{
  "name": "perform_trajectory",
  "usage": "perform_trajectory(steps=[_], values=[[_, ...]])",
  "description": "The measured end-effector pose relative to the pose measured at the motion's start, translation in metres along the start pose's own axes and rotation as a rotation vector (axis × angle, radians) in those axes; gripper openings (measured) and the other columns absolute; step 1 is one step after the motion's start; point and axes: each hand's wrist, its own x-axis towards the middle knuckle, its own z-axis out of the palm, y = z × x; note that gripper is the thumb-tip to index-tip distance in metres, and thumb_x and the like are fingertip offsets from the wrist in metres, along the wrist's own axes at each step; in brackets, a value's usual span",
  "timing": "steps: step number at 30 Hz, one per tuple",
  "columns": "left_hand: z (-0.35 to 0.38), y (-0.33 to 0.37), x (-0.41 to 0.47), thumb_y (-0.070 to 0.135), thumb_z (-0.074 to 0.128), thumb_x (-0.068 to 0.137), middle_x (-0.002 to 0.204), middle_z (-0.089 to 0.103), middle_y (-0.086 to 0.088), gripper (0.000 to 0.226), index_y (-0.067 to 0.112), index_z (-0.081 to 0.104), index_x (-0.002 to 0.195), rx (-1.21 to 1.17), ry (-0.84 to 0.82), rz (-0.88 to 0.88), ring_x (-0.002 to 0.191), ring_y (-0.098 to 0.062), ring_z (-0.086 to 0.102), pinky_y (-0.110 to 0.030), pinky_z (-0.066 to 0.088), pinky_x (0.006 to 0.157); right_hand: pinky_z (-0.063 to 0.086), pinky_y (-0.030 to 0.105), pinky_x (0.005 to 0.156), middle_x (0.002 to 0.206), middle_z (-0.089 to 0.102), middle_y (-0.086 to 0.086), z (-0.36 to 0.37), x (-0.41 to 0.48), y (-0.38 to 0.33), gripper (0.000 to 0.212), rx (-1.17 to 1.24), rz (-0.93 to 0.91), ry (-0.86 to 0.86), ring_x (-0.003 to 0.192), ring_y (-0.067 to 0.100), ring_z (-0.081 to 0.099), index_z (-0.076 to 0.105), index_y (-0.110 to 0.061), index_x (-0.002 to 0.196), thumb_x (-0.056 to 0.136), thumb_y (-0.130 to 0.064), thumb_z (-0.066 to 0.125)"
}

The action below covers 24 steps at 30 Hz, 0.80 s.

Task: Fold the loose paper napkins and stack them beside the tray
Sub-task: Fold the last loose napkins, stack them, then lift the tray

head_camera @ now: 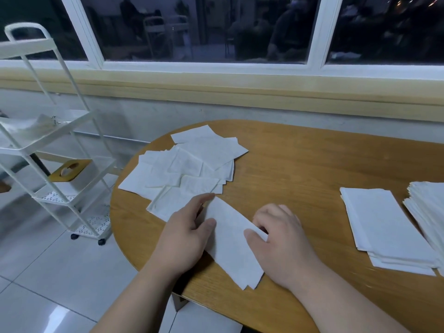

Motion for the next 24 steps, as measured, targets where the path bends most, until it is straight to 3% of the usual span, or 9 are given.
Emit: perform_trajectory(steps=[6, 11, 16, 18, 21, 24], values=[[0.005, -0.001, 0.001, 0.025, 0.059, 0.095, 0.091, 0.070, 0.007, 0.043, 0.051, 0.051, 0.128, 0.080, 0.035, 0.029, 0.085, -0.006, 0.064, -0.035, 0.054, 0.078, 0.023, 0.028, 0.097, 0.109, 0.054, -0.021, 0.002, 0.002, 0.001, 0.033, -0.061, -0.019, -0.056, 0.117, 0.004, 0.039, 0.043, -0.026, 0.060, 0.088, -0.044, 0.046], [0.002, 0.003, -0.001, 0.016, 0.057, 0.097, 0.091, 0.068, 0.020, 0.038, 0.047, 0.056, 0.119, -0.022, 0.064, 0.008, 0.091, 0.016, 0.057, -0.003, 0.041, 0.067, 0.018, 0.030, 0.111, 0.128, 0.058, -0.019, 0.004, 0.001, 0.001, 0.040, 0.054, -0.039, -0.057, 0.128, -0.006, 0.032, 0.055, -0.014, 0.060, 0.085, -0.043, 0.043], [-0.001, 0.005, -0.003, 0.016, 0.057, 0.099, 0.093, 0.066, 0.027, 0.035, 0.047, 0.058, 0.114, -0.117, 0.083, -0.019, 0.092, 0.019, 0.055, 0.001, 0.038, 0.065, 0.010, 0.031, 0.118, 0.139, 0.054, -0.017, 0.002, -0.003, -0.009, 0.038, 0.226, -0.040, -0.107, 0.123, -0.030, 0.016, 0.049, -0.018, 0.055, 0.085, -0.041, 0.043], [-0.002, 0.005, -0.003, 0.018, 0.057, 0.099, 0.093, 0.064, 0.033, 0.034, 0.048, 0.058, 0.113, -0.117, 0.096, -0.015, 0.091, 0.019, 0.055, 0.001, 0.039, 0.065, 0.004, 0.034, 0.121, 0.144, 0.051, -0.016, 0.003, -0.003, -0.011, 0.039, 0.200, -0.040, -0.137, 0.131, -0.021, 0.018, 0.047, -0.018, 0.055, 0.086, -0.041, 0.042], [0.000, 0.007, -0.003, 0.021, 0.058, 0.098, 0.090, 0.064, 0.024, 0.030, 0.047, 0.059, 0.115, -0.053, 0.113, -0.029, 0.089, 0.012, 0.059, -0.003, 0.043, 0.069, -0.003, 0.036, 0.122, 0.151, 0.045, -0.014, 0.006, -0.002, -0.009, 0.043, 0.032, -0.013, -0.132, 0.144, -0.003, 0.017, 0.050, -0.013, 0.059, 0.095, -0.037, 0.046], [0.004, 0.004, 0.001, 0.028, 0.056, 0.097, 0.086, 0.061, 0.020, 0.032, 0.041, 0.057, 0.126, 0.153, 0.125, -0.019, 0.089, 0.001, 0.055, -0.030, 0.043, 0.100, -0.003, 0.044, 0.122, 0.155, 0.039, -0.012, 0.004, -0.003, -0.014, 0.044, -0.144, 0.035, -0.113, 0.150, 0.008, 0.012, 0.041, -0.021, 0.059, 0.097, -0.044, 0.040]])
